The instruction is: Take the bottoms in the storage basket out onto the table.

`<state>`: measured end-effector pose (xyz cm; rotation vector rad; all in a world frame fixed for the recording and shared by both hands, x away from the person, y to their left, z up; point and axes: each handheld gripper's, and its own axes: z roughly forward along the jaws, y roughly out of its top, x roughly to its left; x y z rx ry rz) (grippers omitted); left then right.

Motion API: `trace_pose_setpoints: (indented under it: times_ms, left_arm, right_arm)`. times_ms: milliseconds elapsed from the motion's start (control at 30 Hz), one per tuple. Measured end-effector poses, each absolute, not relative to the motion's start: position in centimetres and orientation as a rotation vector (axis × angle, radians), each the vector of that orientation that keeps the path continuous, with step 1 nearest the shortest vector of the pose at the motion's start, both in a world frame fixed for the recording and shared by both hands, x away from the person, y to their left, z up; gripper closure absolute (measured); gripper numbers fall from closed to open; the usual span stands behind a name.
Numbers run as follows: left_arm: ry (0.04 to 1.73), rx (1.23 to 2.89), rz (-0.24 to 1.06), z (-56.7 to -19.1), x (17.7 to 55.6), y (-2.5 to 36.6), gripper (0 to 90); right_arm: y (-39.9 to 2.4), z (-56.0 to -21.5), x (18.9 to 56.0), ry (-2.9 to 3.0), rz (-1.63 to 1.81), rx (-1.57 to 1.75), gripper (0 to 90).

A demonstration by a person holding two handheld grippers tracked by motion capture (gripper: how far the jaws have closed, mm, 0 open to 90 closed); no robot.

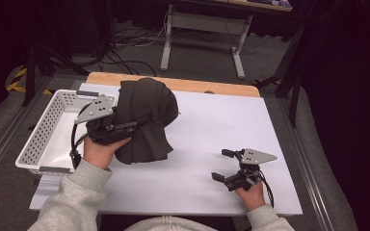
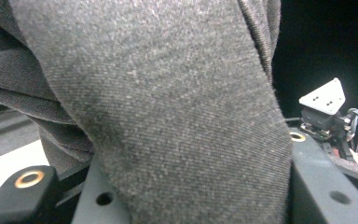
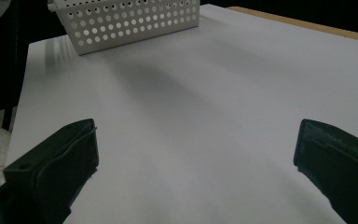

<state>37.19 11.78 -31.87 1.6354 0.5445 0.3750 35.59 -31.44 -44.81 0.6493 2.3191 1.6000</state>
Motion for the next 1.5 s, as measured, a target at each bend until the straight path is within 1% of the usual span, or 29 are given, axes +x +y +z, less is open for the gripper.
trace_pose_setpoints:
  times_ms: [567,1133,1333,1500]
  left_arm:
    - [0.505,1.67,0.299,-33.2,38.1,7.7,58.7]
    - [0.49,1.711,0.225,-35.3,38.9,4.0,58.5]
    - [0.505,1.748,0.251,-36.2,39.0,3.3,58.3]
    - [0.534,1.764,0.245,-37.2,39.6,3.0,58.1]
  right_arm:
    - [-31.4,-44.8,35.6,2.319,1.602,0.644,0.8]
    - [-31.5,-44.8,35.5,2.32,1.604,0.644,0.8]
    - [-31.5,-44.8,35.5,2.319,1.604,0.644,0.8]
    - [-31.5,-44.8,35.6,2.32,1.603,0.645,0.8]
